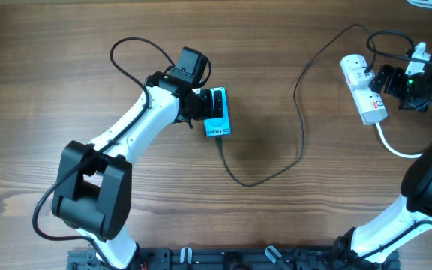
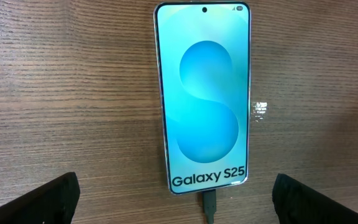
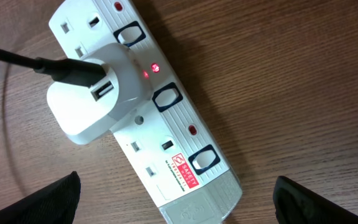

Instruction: Plug charger to phone and switch on socket

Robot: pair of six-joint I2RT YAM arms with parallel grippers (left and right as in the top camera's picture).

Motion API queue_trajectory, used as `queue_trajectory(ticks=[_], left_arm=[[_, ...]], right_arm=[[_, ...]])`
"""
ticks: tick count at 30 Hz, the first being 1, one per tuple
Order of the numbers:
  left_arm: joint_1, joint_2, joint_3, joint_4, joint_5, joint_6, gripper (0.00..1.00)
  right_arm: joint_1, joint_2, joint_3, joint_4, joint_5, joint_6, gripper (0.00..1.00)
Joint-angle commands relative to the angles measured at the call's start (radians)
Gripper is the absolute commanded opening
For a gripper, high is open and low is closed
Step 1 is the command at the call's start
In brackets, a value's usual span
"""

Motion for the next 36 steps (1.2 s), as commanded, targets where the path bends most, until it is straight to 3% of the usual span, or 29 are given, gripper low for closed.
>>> queue_trajectory(ticks=[1, 5, 9, 13, 24, 36], left_arm=[[-0.003, 0.009, -0.002, 0.000, -0.017, 0.005, 1.00], [-0.003, 0.009, -0.002, 0.000, -0.017, 0.005, 1.00], [-0.003, 0.009, -0.002, 0.000, -0.017, 0.005, 1.00], [-0.003, 0.009, -0.002, 0.000, -0.017, 0.005, 1.00], [-0.003, 0.009, -0.002, 0.000, -0.017, 0.005, 1.00], [-0.003, 0.009, -0.002, 0.000, -0.017, 0.005, 1.00]], right_arm=[[0.006, -0.010, -0.021, 0.005, -0.021, -0.035, 1.00], [0.027, -0.009, -0.035, 0.008, -0.021, -0.038, 1.00], [0.058, -0.009, -0.084, 0.023, -0.008, -0.130, 1.00], [0.061, -0.009, -0.114, 0.066, 0.135, -0.129, 1.00], [0.061, -0.009, -0.114, 0.229, 0.127, -0.129, 1.00], [0.061, -0.009, -0.114, 0.251, 0.127, -0.129, 1.00]])
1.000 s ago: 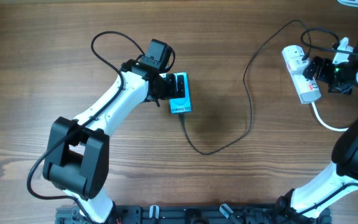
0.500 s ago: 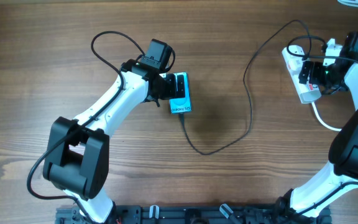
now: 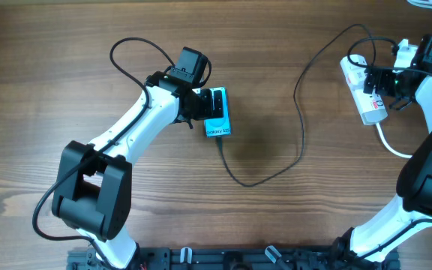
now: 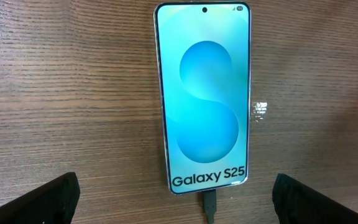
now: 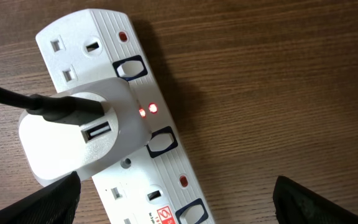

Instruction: Plug charger to phone and switch on socket

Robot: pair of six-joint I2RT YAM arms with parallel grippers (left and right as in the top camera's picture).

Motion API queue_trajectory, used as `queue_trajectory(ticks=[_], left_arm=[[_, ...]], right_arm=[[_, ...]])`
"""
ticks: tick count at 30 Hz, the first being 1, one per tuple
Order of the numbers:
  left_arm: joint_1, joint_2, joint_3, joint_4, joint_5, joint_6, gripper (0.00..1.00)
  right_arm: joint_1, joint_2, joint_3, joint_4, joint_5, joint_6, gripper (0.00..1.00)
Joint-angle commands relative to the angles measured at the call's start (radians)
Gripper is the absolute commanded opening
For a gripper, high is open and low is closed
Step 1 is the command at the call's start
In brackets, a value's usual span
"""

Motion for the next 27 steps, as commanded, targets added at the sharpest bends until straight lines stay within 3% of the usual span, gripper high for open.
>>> queue_trajectory(ticks=[1, 9, 14, 21, 27], left_arm=[[-0.003, 0.009, -0.002, 0.000, -0.017, 0.005, 1.00], [-0.002, -0.008, -0.002, 0.000, -0.017, 0.005, 1.00], [-0.002, -0.154, -0.002, 0.000, -0.017, 0.005, 1.00], [-0.001, -0.334, -0.002, -0.013, -0.138, 0.042, 1.00], [0.001, -0.349, -0.122, 0.229, -0.124, 0.084, 1.00]], right_arm=[[0.000, -0.009, -0.010, 0.005, 0.007, -0.011, 1.00], [0.000, -0.009, -0.010, 0.005, 0.007, -0.011, 1.00], [0.000, -0.009, -0.010, 0.005, 0.007, -0.011, 1.00], [0.000, -0.009, -0.010, 0.005, 0.007, -0.011, 1.00], [0.000, -0.009, -0.010, 0.005, 0.007, -0.011, 1.00]])
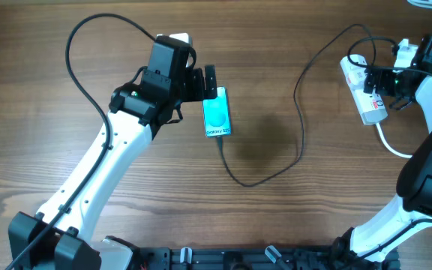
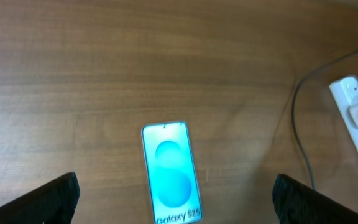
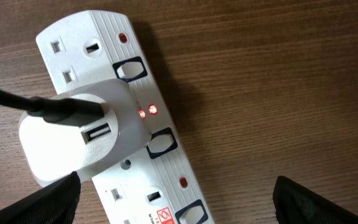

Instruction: Plug charger to phone and switch on socket

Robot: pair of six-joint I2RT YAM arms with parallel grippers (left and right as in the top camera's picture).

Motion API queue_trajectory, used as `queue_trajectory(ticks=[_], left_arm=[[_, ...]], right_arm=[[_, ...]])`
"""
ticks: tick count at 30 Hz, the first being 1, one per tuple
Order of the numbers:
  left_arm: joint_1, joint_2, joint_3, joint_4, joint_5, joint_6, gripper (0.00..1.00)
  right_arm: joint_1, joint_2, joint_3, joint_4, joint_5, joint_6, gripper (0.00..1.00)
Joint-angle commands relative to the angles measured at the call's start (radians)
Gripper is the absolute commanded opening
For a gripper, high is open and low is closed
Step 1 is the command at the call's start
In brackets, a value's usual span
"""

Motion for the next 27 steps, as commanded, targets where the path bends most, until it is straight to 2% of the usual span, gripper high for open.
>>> queue_trajectory(ticks=[1, 9, 16, 21, 25, 27], left_arm=[[0.001, -0.023, -0.106, 0.083, 0.006, 0.027, 1.00], [0.001, -0.085, -0.316, 0.215, 0.013, 0.024, 1.00], [0.001, -0.144, -0.327, 0.193, 0.023, 0.024, 1.00], [0.004, -0.218, -0.418, 0.195, 0.024, 0.024, 1.00], [0.035, -0.285, -0.542, 0.274, 0.024, 0.024, 1.00], [0.057, -0.332, -0.632, 0.361, 0.025, 0.023, 1.00]], right_arm=[[0.000, -0.009, -0.010, 0.003, 0.007, -0.011, 1.00], [0.000, -0.009, -0.010, 0.003, 0.007, -0.011, 1.00], [0.000, -0.009, -0.010, 0.003, 0.007, -0.011, 1.00], [0.000, -0.009, -0.010, 0.003, 0.007, -0.011, 1.00], [0.000, -0.009, -0.010, 0.003, 0.007, -0.011, 1.00], [0.000, -0.009, -0.010, 0.003, 0.007, -0.011, 1.00]])
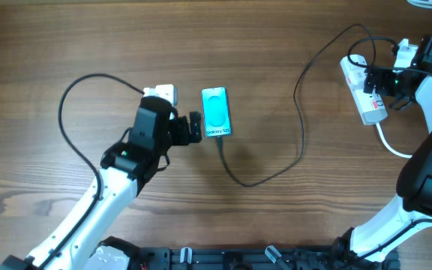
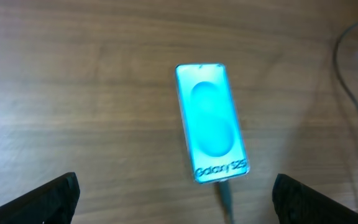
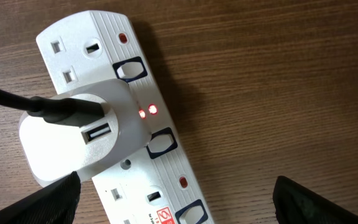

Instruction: Plug charger to phone and switch on socket

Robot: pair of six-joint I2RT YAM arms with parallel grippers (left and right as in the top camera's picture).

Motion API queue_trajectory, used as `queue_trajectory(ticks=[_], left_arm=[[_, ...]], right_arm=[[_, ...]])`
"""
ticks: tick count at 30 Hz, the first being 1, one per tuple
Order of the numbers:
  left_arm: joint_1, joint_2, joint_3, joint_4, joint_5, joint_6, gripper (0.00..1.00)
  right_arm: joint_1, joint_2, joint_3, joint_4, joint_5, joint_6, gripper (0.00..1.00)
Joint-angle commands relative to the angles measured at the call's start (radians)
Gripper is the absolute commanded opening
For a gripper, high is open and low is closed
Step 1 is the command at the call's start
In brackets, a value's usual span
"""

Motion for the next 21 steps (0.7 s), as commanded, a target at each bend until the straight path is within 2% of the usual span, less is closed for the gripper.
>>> queue_trajectory(ticks=[1, 11, 17, 21], left_arm=[[0.033, -0.087, -0.140, 0.106, 0.012, 0.013, 1.00], [0.106, -0.143, -0.400, 0.328, 0.066, -0.101, 1.00], [0.196, -0.214, -0.548, 0.454, 0.127, -0.106, 1.00], [0.222, -0.270, -0.666, 0.552, 0.128, -0.196, 1.00]], right_arm=[[0.000, -0.009, -0.010, 0.002, 0.006, -0.011, 1.00], [0.000, -0.009, -0.010, 0.002, 0.006, -0.011, 1.00], [0.000, -0.009, -0.010, 0.002, 0.006, -0.011, 1.00], [0.000, -0.009, -0.010, 0.002, 0.006, -0.011, 1.00]])
